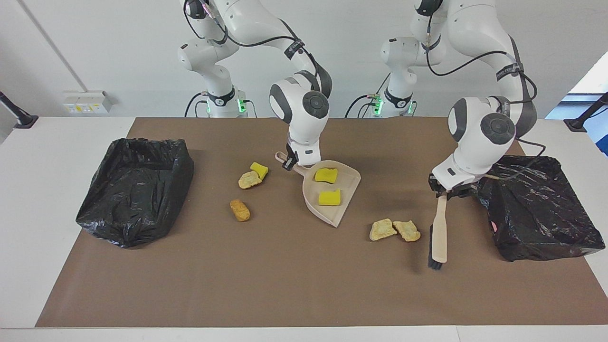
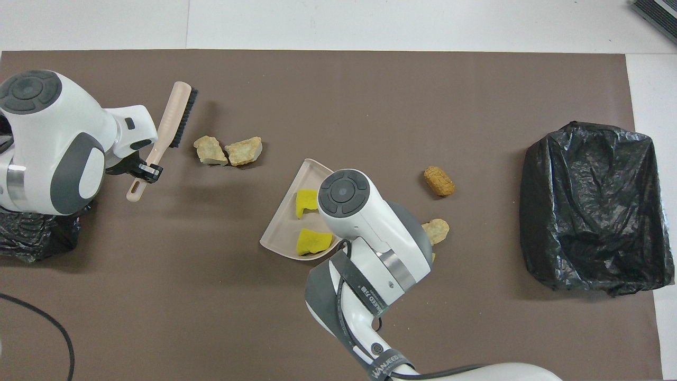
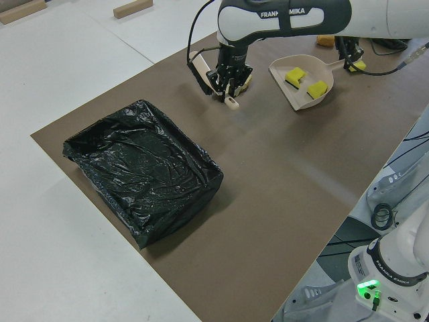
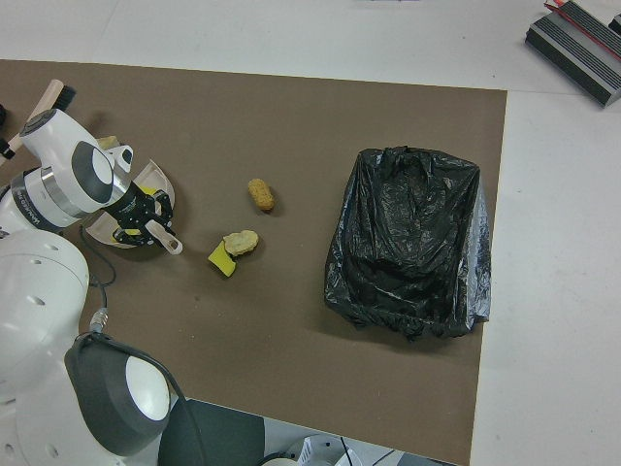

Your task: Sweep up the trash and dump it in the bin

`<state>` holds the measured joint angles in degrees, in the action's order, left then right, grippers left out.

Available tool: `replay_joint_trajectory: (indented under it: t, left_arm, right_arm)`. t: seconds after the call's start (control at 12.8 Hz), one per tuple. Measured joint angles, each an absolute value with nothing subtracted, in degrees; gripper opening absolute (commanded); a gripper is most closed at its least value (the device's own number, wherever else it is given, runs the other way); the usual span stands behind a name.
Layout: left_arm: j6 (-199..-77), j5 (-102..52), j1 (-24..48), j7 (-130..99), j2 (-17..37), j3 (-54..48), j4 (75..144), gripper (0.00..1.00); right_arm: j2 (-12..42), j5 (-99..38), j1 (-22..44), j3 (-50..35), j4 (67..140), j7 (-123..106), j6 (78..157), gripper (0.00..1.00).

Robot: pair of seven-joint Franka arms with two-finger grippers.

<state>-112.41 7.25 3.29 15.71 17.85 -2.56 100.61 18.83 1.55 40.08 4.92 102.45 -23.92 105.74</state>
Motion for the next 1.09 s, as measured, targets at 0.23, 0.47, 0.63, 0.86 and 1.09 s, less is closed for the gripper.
replay_joint_trajectory:
  t: [0.23,0.47,0.63,0.86,1.09]
  left_arm:
    - [-112.25,8.74,2.21,19.24,21.03,-2.61,97.97,0.0]
    - [-109.89,8.76,2.94,20.12,21.38,-3.86,97.95,0.0]
    - [-106.32,8.75,4.06,20.3,21.21,-5.72,98.17,0.0]
    - [-101.56,7.8,8.65,19.77,19.25,-7.47,100.91,0.0]
    - [-99.07,4.55,10.34,17.77,16.16,-11.13,104.96,0.0]
  right_arm:
    - [18.83,1.55,40.07,4.93,102.45,-23.92,105.74,0.0]
    - [18.83,1.55,40.05,4.96,102.45,-23.92,105.74,0.0]
    - [18.83,1.55,40.05,4.96,102.45,-23.92,105.74,0.0]
    - [18.83,1.55,40.05,4.96,102.45,-23.92,105.74,0.0]
    - [18.83,1.55,40.05,4.96,102.46,-23.92,105.74,0.0]
